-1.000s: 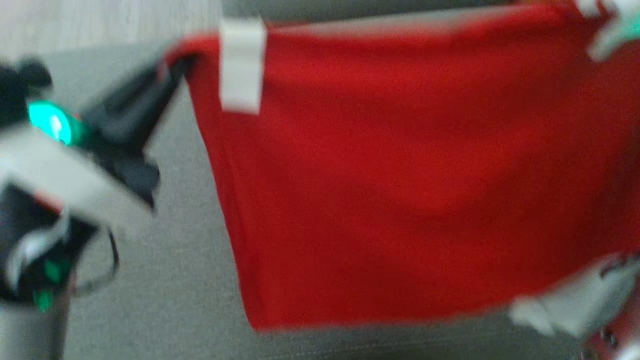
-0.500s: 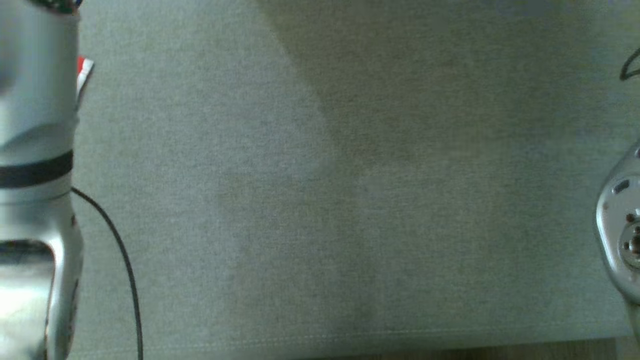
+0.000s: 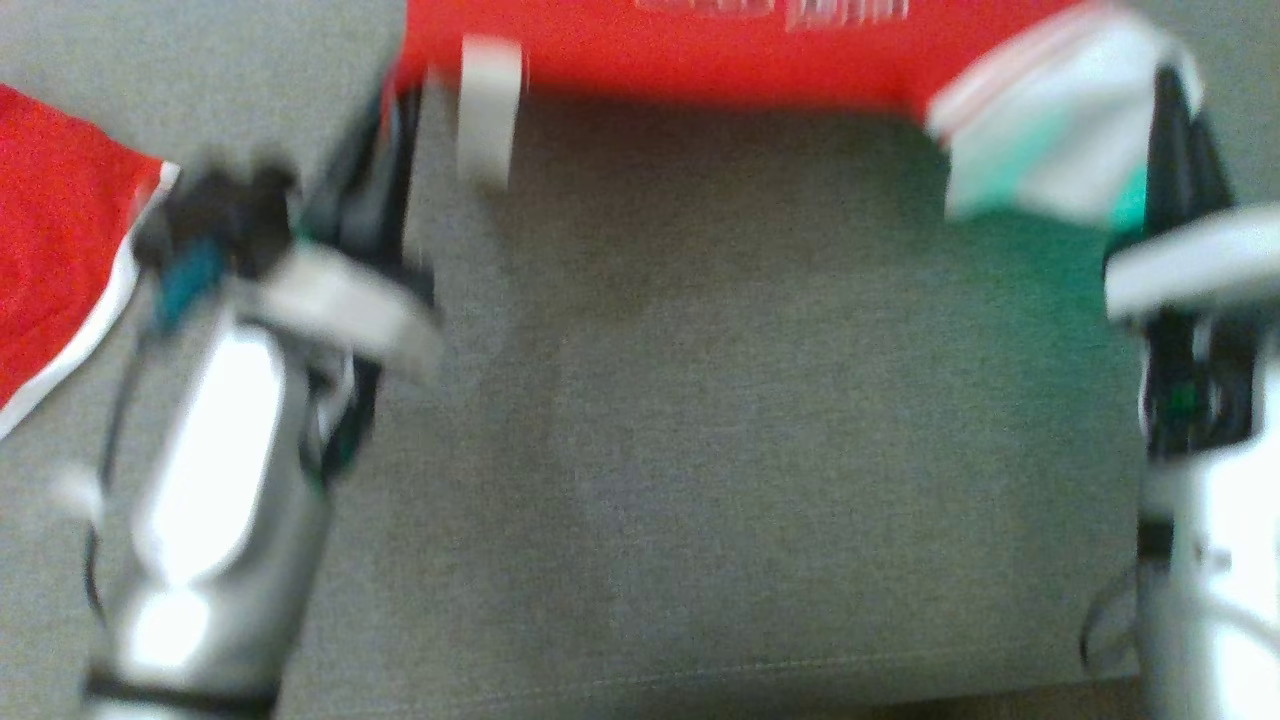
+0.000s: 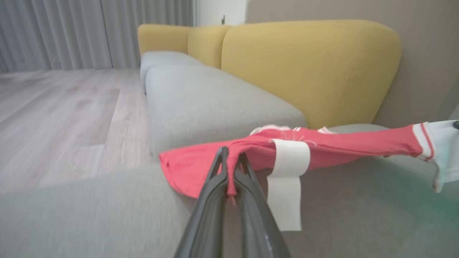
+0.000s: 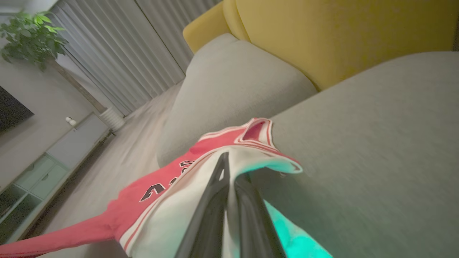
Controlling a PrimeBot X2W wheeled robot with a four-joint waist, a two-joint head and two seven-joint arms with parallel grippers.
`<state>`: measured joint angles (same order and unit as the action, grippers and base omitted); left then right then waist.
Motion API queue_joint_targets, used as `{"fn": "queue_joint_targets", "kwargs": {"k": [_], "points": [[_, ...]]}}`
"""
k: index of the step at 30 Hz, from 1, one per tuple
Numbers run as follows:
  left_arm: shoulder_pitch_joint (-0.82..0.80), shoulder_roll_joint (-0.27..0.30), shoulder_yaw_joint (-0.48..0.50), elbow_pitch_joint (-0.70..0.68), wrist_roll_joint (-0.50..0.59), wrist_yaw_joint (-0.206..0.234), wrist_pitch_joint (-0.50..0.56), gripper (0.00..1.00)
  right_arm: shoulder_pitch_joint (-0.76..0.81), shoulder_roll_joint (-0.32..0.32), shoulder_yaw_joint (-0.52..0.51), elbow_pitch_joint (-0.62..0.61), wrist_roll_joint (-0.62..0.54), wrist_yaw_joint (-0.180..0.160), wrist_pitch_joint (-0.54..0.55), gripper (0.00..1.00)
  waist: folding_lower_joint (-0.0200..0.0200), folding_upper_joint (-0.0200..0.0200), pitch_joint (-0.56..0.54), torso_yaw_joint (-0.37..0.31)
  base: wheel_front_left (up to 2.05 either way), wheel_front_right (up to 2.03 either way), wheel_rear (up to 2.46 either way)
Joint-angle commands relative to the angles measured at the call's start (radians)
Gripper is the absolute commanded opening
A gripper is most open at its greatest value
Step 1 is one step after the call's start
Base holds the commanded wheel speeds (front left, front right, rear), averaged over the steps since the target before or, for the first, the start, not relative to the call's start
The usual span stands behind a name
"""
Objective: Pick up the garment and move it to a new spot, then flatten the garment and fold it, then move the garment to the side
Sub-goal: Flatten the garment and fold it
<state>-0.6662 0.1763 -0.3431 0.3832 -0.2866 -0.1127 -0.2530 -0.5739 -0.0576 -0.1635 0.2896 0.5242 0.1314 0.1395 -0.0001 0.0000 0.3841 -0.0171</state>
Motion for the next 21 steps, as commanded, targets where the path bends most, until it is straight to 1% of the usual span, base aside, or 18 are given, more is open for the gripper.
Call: {"fn": "queue_joint_targets", "kwargs": {"k": [1,4,5,10,13,16,21], "points": [[0.154,0.045,0.05,-0.12,0.004,0.018,-0.008,0.0,0.14,0.007,0.016,-0.149,0.001,-0.001,0.03,0.0,0.0001,0.0,-0.049,-0.005,0.0,0.0,0.0],[0.321,0.05,0.051,-0.22,0.029,0.036,-0.009,0.0,0.314,0.007,0.0,-0.261,0.015,-0.001,0.068,0.0,0.0001,0.0,-0.08,0.005,0.0,0.0,0.0],[0.418,0.054,0.049,-0.283,0.047,0.052,-0.009,0.0,0.419,0.007,-0.005,-0.333,0.011,-0.001,0.097,0.0,0.0001,0.0,-0.095,0.012,0.0,0.0,0.0],[0.634,0.052,0.056,-0.421,0.057,0.106,-0.009,0.0,0.648,0.007,-0.035,-0.482,-0.025,-0.001,0.162,0.0,0.0001,0.0,-0.115,0.03,0.0,0.0,0.0],[0.722,0.052,0.05,-0.496,0.053,0.128,0.002,0.0,0.751,0.007,-0.043,-0.551,-0.046,-0.001,0.209,0.0,0.0001,0.0,-0.11,0.039,0.0,0.0,0.0],[0.747,0.058,0.034,-0.548,0.048,0.125,0.037,0.0,0.78,0.007,-0.049,-0.585,-0.061,-0.001,0.242,0.0,0.0001,0.0,-0.1,0.042,0.0,0.0,0.0],[0.685,0.072,0.013,-0.569,0.034,0.094,0.124,0.0,0.692,0.007,-0.028,-0.583,-0.098,-0.001,0.33,0.0,0.0001,0.0,-0.092,0.04,0.0,0.0,0.0]]}}
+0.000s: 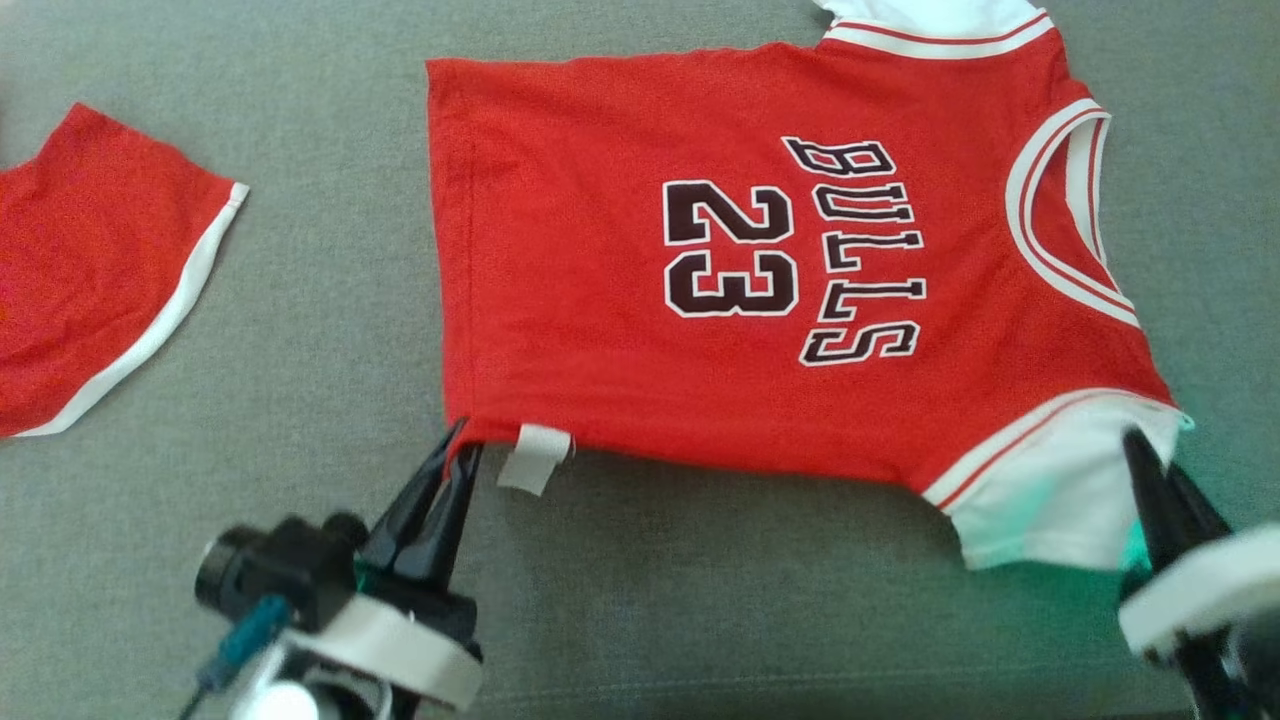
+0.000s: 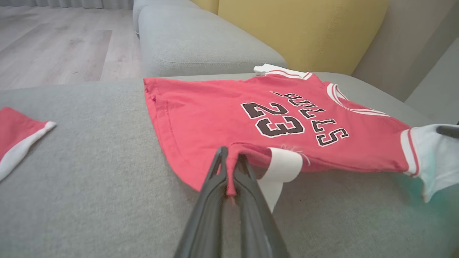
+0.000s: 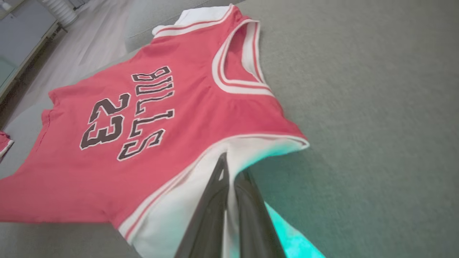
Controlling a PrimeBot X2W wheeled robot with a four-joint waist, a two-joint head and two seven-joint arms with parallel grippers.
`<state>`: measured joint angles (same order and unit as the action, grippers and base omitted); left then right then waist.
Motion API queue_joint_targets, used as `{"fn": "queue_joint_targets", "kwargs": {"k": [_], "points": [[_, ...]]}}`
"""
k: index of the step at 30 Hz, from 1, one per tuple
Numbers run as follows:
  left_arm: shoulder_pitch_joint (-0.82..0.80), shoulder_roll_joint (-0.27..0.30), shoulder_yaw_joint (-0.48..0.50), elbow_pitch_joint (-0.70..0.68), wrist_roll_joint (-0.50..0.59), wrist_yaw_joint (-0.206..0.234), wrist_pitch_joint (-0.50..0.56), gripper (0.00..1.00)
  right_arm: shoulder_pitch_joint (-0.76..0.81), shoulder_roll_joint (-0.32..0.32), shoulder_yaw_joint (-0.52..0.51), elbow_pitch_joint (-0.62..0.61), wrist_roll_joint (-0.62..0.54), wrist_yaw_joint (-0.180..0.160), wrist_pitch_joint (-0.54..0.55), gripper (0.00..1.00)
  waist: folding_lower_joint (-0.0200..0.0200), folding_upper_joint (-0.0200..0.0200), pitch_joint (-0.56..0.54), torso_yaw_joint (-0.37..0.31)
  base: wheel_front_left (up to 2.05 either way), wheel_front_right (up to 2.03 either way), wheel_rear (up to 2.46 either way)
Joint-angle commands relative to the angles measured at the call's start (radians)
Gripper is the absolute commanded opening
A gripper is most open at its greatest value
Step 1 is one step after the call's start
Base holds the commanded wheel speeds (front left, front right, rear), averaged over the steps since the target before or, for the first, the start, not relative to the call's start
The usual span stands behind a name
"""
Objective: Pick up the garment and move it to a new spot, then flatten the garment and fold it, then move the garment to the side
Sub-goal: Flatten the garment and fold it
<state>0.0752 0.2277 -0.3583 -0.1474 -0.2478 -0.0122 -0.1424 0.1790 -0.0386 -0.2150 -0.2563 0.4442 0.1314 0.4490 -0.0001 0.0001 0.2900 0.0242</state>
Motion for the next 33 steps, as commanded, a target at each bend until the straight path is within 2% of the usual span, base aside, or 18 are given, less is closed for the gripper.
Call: {"fn": "queue_joint_targets", "kwargs": {"k": [1,5,12,18,19,20,21,22,27,33], "points": [[-0.077,0.019,0.031,-0.036,-0.016,-0.013,0.031,0.0,-0.089,-0.012,0.028,-0.031,-0.028,-0.001,0.047,0.0,0.0001,-0.0001,0.004,-0.002,0.0,0.0,0.0],[-0.145,0.037,0.039,-0.024,-0.031,-0.031,0.093,0.0,-0.187,-0.025,0.041,-0.011,-0.075,-0.001,0.13,0.0,0.0001,-0.0001,0.012,-0.005,0.0,0.0,0.0],[-0.31,0.074,0.052,0.037,-0.1,-0.07,0.264,0.0,-0.399,-0.119,0.095,0.054,-0.088,-0.001,0.313,0.0,0.0001,-0.0001,0.046,0.006,0.0,0.0,0.0],[-0.46,0.072,0.028,0.156,-0.115,-0.079,0.395,0.0,-0.563,-0.149,0.097,0.177,-0.087,-0.001,0.378,0.02,0.0001,-0.0001,0.079,0.019,0.0,0.0,0.0],[-0.475,0.07,0.024,0.179,-0.113,-0.076,0.412,0.04,-0.589,-0.147,0.101,0.197,-0.083,-0.001,0.372,0.47,0.0001,-0.0001,0.082,0.019,0.0,0.0,0.0],[-0.487,0.069,0.018,0.199,-0.111,-0.076,0.426,0.35,-0.611,-0.141,0.093,0.222,-0.08,-0.001,0.366,1.0,0.0001,-0.0001,0.084,0.019,0.0,0.0,0.0],[-0.494,0.064,0.015,0.217,-0.116,-0.076,0.438,0.8,-0.631,-0.137,0.085,0.243,-0.081,-0.001,0.354,1.0,0.0001,-0.0001,0.086,0.019,0.0,0.0,0.0],[-0.498,0.061,0.011,0.233,-0.12,-0.076,0.451,1.0,-0.647,-0.137,0.085,0.258,-0.081,-0.001,0.339,1.0,0.0001,-0.0001,0.088,0.018,0.0,0.0,0.0],[-0.464,0.058,0.026,0.244,-0.145,-0.057,0.445,1.0,-0.633,-0.148,0.061,0.261,-0.061,-0.001,0.248,1.0,0.0001,-0.0001,0.08,0.014,0.0,0.0,0.0],[-0.367,0.058,0.064,0.202,-0.198,-0.024,0.445,1.0,-0.487,-0.191,0.082,0.19,-0.069,-0.001,0.233,1.0,0.0001,-0.0001,0.073,0.0,0.0,0.0,0.0]]}}
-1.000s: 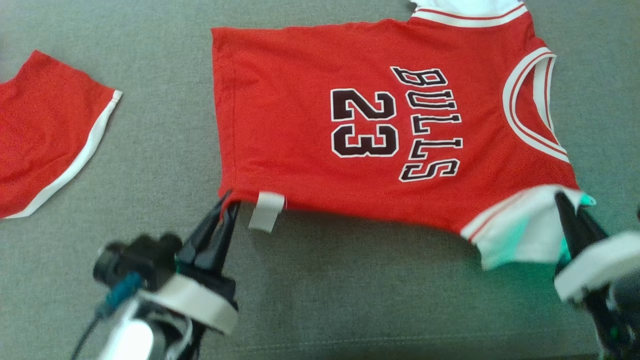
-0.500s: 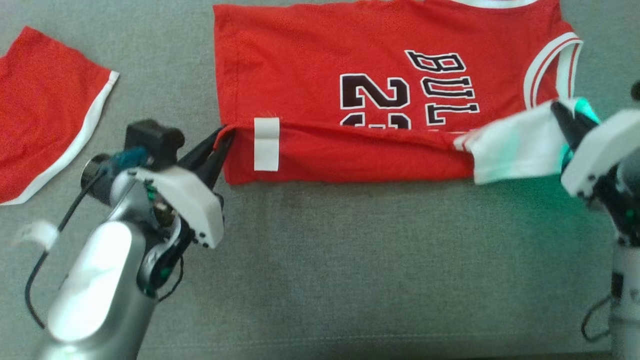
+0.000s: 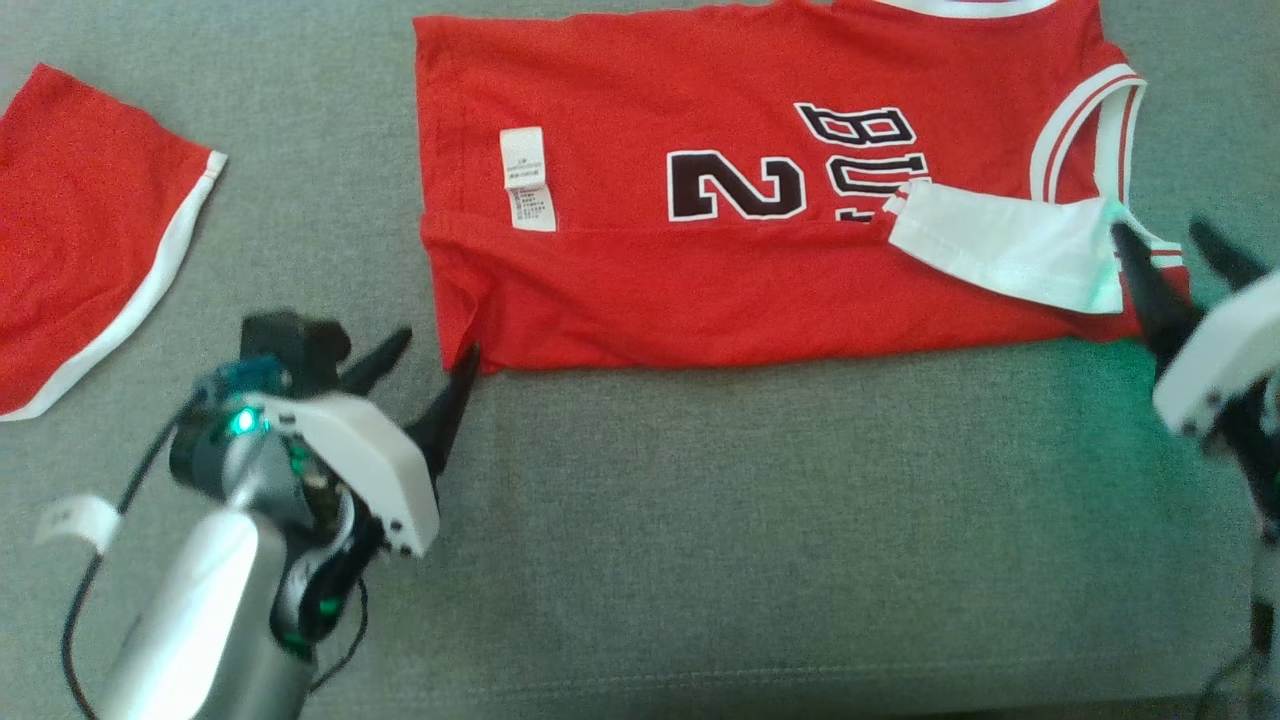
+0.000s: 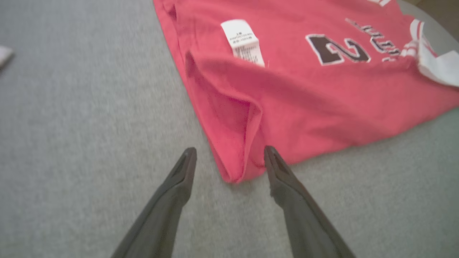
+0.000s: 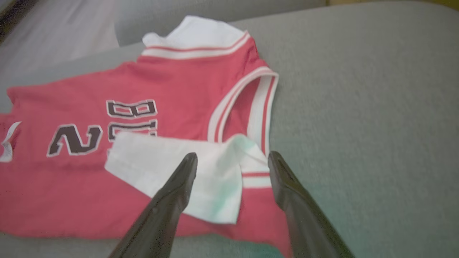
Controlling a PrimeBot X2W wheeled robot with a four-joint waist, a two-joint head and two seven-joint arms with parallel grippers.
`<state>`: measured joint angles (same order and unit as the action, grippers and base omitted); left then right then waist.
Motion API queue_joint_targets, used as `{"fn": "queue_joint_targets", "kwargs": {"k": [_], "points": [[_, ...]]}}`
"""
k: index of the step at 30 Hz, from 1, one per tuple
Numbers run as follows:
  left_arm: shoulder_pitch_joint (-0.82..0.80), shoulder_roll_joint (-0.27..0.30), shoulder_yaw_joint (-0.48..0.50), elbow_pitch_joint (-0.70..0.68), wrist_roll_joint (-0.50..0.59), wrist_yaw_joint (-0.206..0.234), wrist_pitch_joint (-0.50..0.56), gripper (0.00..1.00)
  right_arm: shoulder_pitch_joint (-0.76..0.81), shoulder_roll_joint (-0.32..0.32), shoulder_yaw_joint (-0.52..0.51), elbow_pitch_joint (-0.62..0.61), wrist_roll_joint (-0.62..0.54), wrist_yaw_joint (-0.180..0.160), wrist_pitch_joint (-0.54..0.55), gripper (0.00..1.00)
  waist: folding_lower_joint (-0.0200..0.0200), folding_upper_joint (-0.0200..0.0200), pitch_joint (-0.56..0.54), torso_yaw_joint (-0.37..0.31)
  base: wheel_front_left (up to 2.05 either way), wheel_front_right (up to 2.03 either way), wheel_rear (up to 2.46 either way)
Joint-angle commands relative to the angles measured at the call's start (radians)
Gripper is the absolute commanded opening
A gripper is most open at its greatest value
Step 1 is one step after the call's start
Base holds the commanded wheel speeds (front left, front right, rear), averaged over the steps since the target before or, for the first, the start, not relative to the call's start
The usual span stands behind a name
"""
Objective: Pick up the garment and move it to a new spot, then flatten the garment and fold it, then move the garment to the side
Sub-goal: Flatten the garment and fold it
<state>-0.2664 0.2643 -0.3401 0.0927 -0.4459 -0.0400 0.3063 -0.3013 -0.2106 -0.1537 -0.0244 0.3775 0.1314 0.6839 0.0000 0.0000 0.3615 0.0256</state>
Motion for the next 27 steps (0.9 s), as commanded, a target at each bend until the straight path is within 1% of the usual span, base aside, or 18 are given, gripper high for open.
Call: {"fn": "queue_joint_targets", "kwargs": {"k": [1,5,12,15,24,25,26,27], "points": [[-0.014,0.024,0.047,-0.041,-0.001,0.01,-0.003,1.0,0.014,-0.025,0.022,-0.05,-0.008,-0.001,-0.002,1.0,0.0,0.0,0.004,-0.003,0.0,0.0,0.0],[0.011,0.012,0.054,-0.049,-0.023,0.024,0.003,1.0,0.056,-0.046,0.019,-0.052,-0.048,-0.001,-0.014,1.0,0.0,0.0,0.022,-0.006,0.0,0.0,0.0],[-0.012,-0.002,0.056,-0.021,-0.046,0.026,0.009,1.0,0.02,-0.043,0.004,0.019,-0.095,-0.001,-0.025,1.0,0.0,0.0,0.046,-0.001,0.0,0.0,0.0],[-0.019,-0.008,0.049,-0.007,-0.053,0.021,0.019,1.0,0.015,-0.044,0.016,0.036,-0.098,-0.001,-0.018,1.0,0.0,0.0,0.047,0.002,0.0,0.0,0.0],[-0.027,-0.03,0.02,0.03,-0.1,-0.013,0.052,1.0,0.027,-0.061,0.063,0.058,-0.062,-0.001,0.018,1.0,0.0,0.0,0.045,-0.004,0.0,0.0,0.0],[-0.029,-0.031,0.019,0.032,-0.102,-0.014,0.052,0.53,0.029,-0.065,0.07,0.061,-0.058,-0.001,0.025,1.0,0.0,0.0,0.046,-0.005,0.0,0.0,0.0],[-0.032,-0.031,0.017,0.036,-0.102,-0.015,0.051,0.15,0.031,-0.07,0.076,0.065,-0.054,-0.001,0.034,1.0,0.0,0.0,0.045,-0.006,0.0,0.0,0.0],[-0.035,-0.032,0.015,0.039,-0.102,-0.017,0.047,0.0,0.032,-0.074,0.08,0.069,-0.049,-0.001,0.038,0.48,0.0,0.0,0.044,-0.007,0.0,0.0,0.0]]}}
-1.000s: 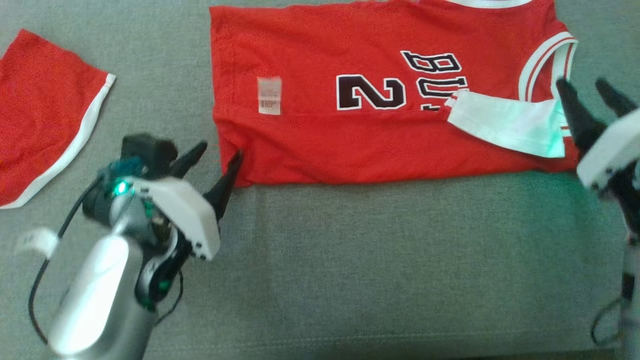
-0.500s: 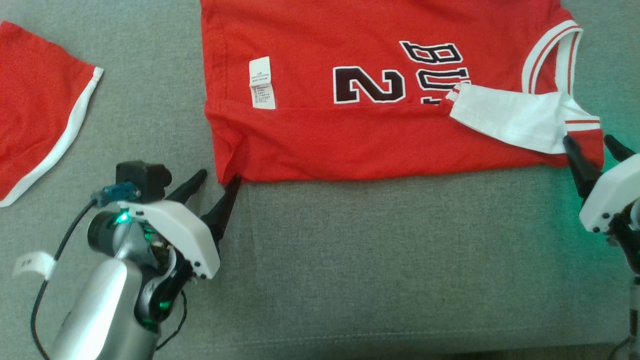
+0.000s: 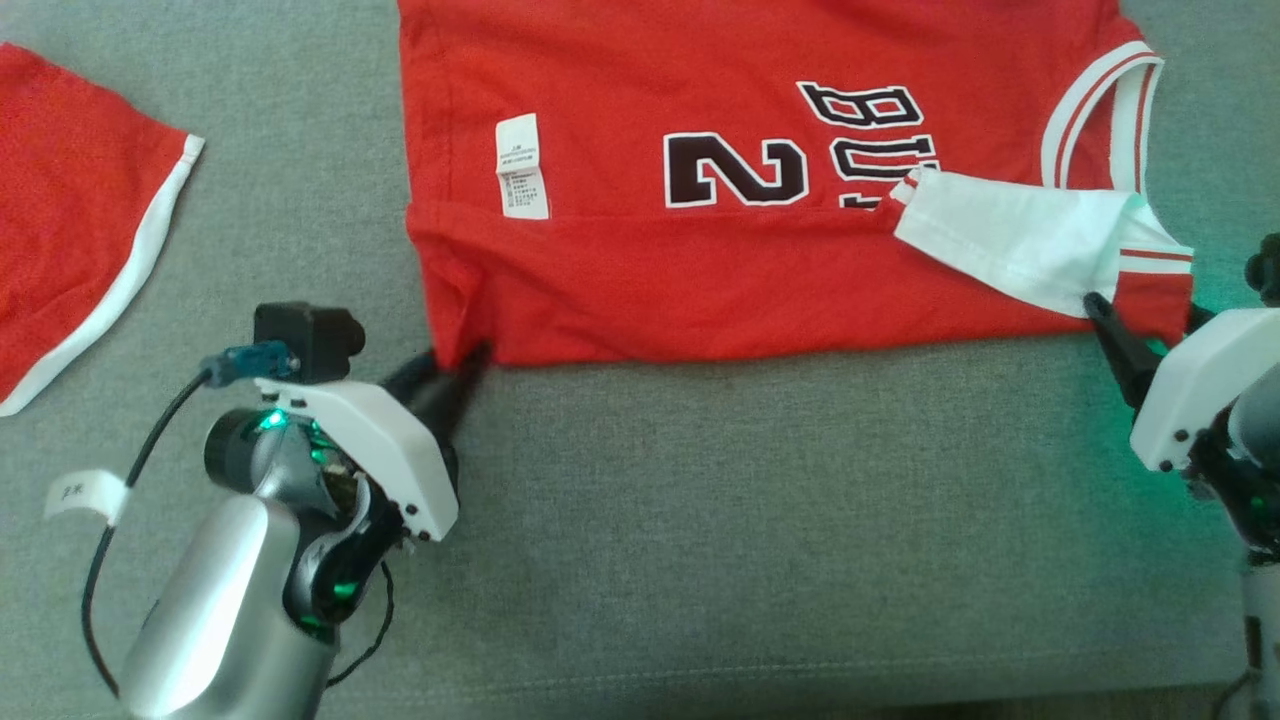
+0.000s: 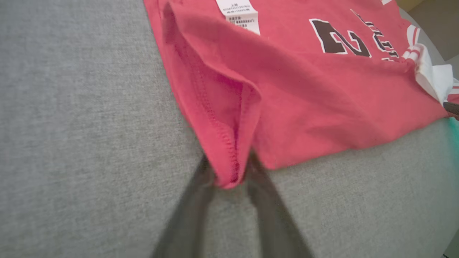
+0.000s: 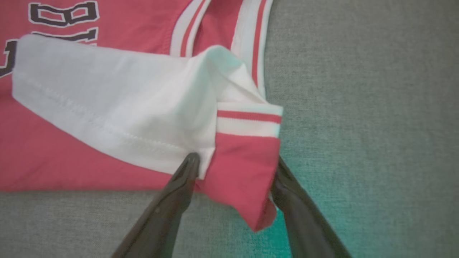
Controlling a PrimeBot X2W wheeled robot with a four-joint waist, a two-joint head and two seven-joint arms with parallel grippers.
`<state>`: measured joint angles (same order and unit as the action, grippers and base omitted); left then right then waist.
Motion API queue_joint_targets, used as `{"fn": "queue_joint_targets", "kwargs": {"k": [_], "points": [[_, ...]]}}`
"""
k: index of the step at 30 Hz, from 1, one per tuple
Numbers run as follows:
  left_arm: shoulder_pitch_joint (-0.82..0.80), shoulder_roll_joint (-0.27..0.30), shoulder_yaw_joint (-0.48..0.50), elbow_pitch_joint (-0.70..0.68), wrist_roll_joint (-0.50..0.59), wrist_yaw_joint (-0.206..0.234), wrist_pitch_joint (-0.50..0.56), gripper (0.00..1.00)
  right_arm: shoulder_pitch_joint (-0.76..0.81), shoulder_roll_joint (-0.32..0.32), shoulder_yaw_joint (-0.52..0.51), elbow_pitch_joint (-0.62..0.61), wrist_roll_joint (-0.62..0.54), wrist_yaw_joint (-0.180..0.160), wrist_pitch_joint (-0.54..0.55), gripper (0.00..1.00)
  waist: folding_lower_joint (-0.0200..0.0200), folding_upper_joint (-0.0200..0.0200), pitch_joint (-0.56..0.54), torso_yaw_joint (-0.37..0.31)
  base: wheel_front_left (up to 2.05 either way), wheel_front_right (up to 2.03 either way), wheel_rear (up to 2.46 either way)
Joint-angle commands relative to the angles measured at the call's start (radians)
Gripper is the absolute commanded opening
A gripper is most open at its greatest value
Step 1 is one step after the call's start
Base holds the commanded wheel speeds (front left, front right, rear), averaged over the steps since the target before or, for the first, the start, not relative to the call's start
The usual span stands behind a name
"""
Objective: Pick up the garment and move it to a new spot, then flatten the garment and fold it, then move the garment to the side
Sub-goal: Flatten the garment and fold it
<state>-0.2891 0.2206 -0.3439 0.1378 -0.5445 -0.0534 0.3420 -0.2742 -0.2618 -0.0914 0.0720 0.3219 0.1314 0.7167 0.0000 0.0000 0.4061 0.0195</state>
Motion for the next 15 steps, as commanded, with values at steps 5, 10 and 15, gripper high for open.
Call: {"fn": "queue_joint_targets", "kwargs": {"k": [5,10,15], "points": [[-0.004,0.031,0.023,-0.014,-0.022,-0.018,0.015,0.0,-0.001,-0.065,0.025,-0.009,0.032,-0.001,0.018,0.0,0.0,0.0,-0.022,-0.003,0.0,0.0,0.0],[0.066,0.097,0.028,-0.108,-0.072,-0.04,0.073,0.0,0.009,-0.147,-0.001,-0.025,0.092,-0.001,0.068,0.0,0.0,0.0,-0.055,0.002,0.0,0.0,0.0],[0.19,0.151,0.011,-0.257,-0.133,-0.049,0.151,0.0,0.085,-0.266,-0.013,-0.092,0.177,-0.001,0.174,0.0,0.0,0.0,-0.078,0.012,0.0,0.0,0.0]]}}
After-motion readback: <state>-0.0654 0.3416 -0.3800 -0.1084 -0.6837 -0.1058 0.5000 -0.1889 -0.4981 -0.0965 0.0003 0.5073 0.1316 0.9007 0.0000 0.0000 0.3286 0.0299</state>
